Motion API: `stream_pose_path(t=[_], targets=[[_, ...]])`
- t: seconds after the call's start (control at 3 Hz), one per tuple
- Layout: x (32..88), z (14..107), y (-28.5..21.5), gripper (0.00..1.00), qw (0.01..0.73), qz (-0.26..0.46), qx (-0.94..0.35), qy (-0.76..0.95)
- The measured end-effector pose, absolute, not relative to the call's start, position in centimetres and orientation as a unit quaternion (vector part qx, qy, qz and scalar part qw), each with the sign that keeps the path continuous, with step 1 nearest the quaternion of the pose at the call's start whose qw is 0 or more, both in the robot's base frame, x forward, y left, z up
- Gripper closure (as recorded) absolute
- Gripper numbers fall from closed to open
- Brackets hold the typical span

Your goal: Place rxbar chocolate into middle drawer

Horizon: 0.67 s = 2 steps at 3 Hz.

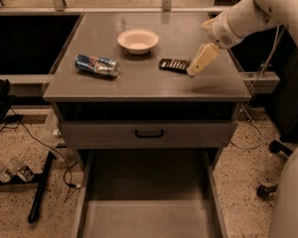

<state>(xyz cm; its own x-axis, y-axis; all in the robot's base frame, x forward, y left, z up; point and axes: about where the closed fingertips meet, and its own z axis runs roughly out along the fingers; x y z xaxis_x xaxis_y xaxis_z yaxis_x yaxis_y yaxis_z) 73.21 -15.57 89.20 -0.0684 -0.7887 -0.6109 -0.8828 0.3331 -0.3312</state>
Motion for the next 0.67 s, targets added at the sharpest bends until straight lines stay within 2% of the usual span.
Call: stream_pose_path(t=[0.67], targets=[[74.5,85.9,-14.5,0.00,0.336,0.111,-0.584,0.730]])
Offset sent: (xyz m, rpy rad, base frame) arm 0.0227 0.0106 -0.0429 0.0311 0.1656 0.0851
